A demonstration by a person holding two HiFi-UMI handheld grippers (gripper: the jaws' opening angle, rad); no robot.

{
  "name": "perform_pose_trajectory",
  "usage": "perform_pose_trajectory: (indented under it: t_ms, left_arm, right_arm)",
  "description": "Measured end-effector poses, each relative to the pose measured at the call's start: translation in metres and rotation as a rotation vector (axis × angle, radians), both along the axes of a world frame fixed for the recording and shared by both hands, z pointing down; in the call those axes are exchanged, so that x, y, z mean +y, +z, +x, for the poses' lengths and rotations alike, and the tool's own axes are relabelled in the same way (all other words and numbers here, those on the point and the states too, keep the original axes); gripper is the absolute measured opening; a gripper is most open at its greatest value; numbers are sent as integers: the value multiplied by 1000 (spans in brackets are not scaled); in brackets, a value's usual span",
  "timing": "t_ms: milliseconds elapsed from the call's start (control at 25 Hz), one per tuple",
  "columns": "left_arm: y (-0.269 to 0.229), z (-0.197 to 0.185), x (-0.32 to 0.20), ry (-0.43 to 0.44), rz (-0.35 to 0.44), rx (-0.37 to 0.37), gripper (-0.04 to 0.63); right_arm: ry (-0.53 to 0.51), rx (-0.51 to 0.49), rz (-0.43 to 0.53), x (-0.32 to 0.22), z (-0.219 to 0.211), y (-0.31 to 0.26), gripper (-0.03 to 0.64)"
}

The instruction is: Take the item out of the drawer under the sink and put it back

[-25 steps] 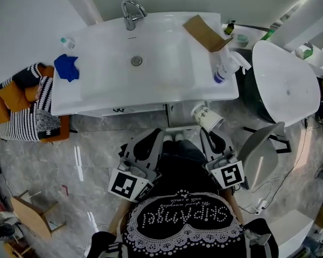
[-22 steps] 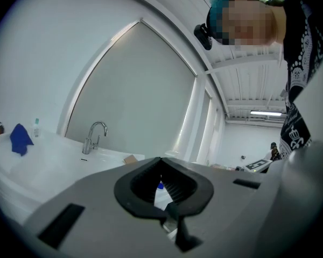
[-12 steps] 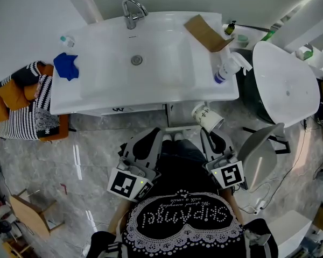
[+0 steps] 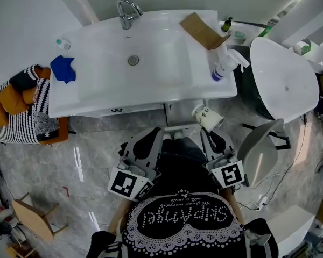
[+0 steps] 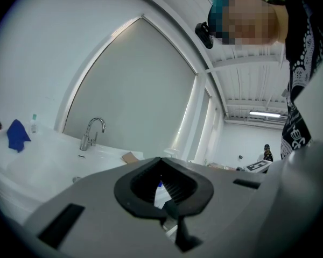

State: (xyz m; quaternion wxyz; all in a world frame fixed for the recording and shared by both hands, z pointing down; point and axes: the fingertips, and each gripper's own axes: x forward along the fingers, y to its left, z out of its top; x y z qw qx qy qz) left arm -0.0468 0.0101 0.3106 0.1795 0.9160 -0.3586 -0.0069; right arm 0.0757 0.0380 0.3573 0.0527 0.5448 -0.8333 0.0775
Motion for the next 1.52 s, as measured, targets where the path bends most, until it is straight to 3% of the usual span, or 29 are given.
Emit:
perform_pose_trajectory:
  t_ms: [400,640,840,1000,1160,1520]
  left_arm:
    - [-2,-5,-1,-27,-12,26,5]
    - [1,-13,1,-52,-17,17,5]
    - [7,-21,7,-51,-17,-14,5]
    - [3,-26,4,-105,-33,17,5]
    - [11,-25,7,-79,-32,-29,5]
    - [7,-17,1,-135,-47,-14,5]
  right_arm:
    - [-26,55,15,1,-8,-3,26]
    - [-72,169,31,-3,-15,0,26]
    - [-88,199,44,-7,-17,-1,26]
    - [-105,214,51,-10,-19,1,26]
    - [-125,247,52,-14,-17,5,26]
    - [-229,442,-12,-16,-1,25,26]
